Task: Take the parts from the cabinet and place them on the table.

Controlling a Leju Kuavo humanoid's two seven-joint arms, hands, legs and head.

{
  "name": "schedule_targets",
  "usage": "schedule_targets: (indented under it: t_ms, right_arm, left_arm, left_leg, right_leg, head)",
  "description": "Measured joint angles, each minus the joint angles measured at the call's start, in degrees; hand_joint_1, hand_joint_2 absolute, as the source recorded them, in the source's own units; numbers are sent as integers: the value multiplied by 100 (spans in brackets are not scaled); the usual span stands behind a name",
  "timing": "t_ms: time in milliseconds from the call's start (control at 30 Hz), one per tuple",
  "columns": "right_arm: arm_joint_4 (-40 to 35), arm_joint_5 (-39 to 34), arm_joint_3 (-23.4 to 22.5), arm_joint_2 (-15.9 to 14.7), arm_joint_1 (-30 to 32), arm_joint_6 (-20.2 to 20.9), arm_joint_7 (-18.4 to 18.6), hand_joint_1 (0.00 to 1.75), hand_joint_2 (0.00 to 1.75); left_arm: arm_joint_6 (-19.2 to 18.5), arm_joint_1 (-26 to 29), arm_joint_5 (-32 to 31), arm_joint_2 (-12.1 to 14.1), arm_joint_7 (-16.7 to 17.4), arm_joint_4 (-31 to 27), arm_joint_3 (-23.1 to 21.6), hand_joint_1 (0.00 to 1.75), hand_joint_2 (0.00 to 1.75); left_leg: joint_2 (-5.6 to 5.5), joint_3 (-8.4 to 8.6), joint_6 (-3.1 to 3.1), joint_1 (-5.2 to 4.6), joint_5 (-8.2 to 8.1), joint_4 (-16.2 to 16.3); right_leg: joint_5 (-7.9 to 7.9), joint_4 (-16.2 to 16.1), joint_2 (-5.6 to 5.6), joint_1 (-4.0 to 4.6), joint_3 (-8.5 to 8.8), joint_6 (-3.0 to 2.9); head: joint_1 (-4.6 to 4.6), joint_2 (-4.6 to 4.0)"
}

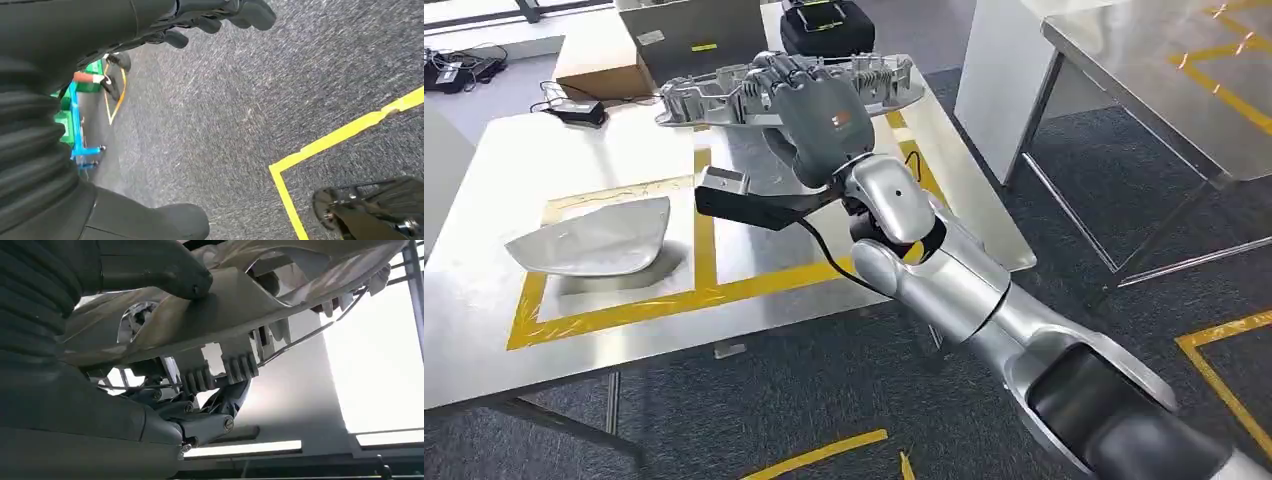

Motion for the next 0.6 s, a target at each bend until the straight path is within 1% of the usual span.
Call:
schedule_targets:
  t_ms: [33, 67, 100, 167, 200, 233, 267, 300, 333, 367, 400, 433, 467, 500, 533, 567, 600]
  right_arm:
    - [0, 0, -2, 0, 0, 4, 0, 175, 175]
    - [0, 2, -6, -4, -5, 7, -4, 175, 175]
    - [0, 4, -11, -7, -4, 11, -4, 175, 175]
    - [-2, 9, -11, -2, -8, 11, -9, 175, 175]
    - [-7, 9, -13, 2, -9, 13, -4, 175, 175]
    - [-15, 7, -13, 2, -4, 26, -9, 175, 175]
    - [-20, 4, -20, 2, -6, 26, -13, 175, 175]
    - [-20, 4, -24, -4, -1, 33, -13, 175, 175]
    - [-20, 7, -28, -15, 21, 37, -13, 175, 175]
    - [-20, 7, -31, -24, 39, 37, -11, 175, 175]
    - [-20, 7, -33, -31, 51, 39, -4, 175, 175]
    - [-20, 7, -35, -33, 58, 44, 0, 175, 175]
    - [-20, 2, -37, -35, 58, 54, 11, 175, 175]
    - [-20, 0, -42, -35, 57, 61, 13, 175, 175]
    - [-20, -2, -50, -35, 54, 66, 17, 175, 175]
    - [-20, -9, -70, -35, 54, 70, 28, 175, 175]
    - [-17, -15, -99, -26, 52, 79, 37, 175, 175]
  left_arm:
    - [0, -4, 0, 0, 0, -2, 0, 0, 175]
    - [0, -23, 0, -2, -7, -2, 0, 0, 175]
    - [0, -30, 0, -2, -7, 0, 0, 0, 175]
    - [0, -18, 0, -2, -9, 0, 2, 0, 175]
    - [0, -16, 0, -4, -9, 0, 2, 0, 175]
    - [0, -6, 0, -11, -9, 0, 4, 0, 175]
    - [0, -13, 0, -4, -9, -4, 6, 0, 175]
    - [0, -30, 0, -4, -13, -7, 7, 0, 175]
    - [0, -38, 0, -9, -15, -7, 7, 0, 175]
    - [0, -31, 0, -20, -13, -7, 7, 0, 175]
    - [0, -23, 0, -22, -13, -4, 7, 0, 175]
    - [0, -14, 0, -22, -13, -2, 9, 0, 175]
    - [0, -13, 0, -22, -13, -2, 9, 0, 175]
    - [0, -14, -2, -22, -15, -2, 9, 0, 175]
    - [0, -15, -4, -22, -15, -4, 9, 0, 175]
    - [0, -14, -9, -22, -15, -4, 9, 0, 175]
    - [0, -15, -24, -20, -15, -4, 9, 0, 175]
  left_leg:
    - [279, 224, 53, -44, 88, -473]
    - [423, 296, 114, -138, 25, -557]
    - [313, 276, 153, -115, 41, -547]
    - [171, 245, 193, -118, 37, -540]
    - [92, 284, 239, -83, 63, -583]
    - [32, 293, 269, -53, 79, -612]
    - [-10, 289, 306, -37, 82, -612]
    - [-76, 284, 321, -33, 82, -612]
    - [-150, 282, 330, -33, 79, -611]
    - [-213, 281, 333, -34, 77, -601]
    - [-269, 281, 334, -33, 73, -590]
    - [-321, 284, 328, -29, 66, -577]
    - [-369, 284, 317, -24, 57, -560]
    - [-409, 285, 300, -19, 47, -543]
    - [-434, 283, 277, -18, 33, -524]
    - [-451, 255, 233, -53, 18, -498]
    - [-466, 239, 201, -49, 21, -497]
  right_leg:
    - [-29, 0, -52, 14, 33, 21]
    - [-51, 17, -91, 70, 31, 56]
    - [-53, 5, -141, 78, 34, 70]
    - [-67, -27, -276, 82, 74, 117]
    - [-107, -24, -340, 95, 94, 166]
    - [-183, 90, -66, 43, 57, 210]
    - [-324, 340, 169, 31, -69, 229]
    - [-543, 802, 302, 20, -294, 255]
    - [-730, 1277, 337, 16, -539, 273]
    - [-855, 1709, 347, 18, -781, 282]
    - [-815, 1846, 351, 19, -891, 279]
    - [-632, 1690, 352, 14, -861, 273]
    - [-355, 1279, 354, 7, -706, 260]
    - [-80, 750, 359, 2, -476, 247]
    - [130, 256, 373, -3, -252, 234]
    - [40, 89, 408, 23, -189, 211]
    - [81, 68, 406, 9, -178, 166]
  head:
    - [0, 0]
    - [-9, 0]
    - [4, 0]
    - [2, 0]
    - [-2, 0]
    - [9, 0]
    - [15, 0]
    - [22, 0]
    - [22, 0]
    - [22, 0]
    - [28, 0]
    - [28, 0]
    - [31, 0]
    - [31, 0]
    - [31, 0]
    - [28, 0]
    - [24, 0]
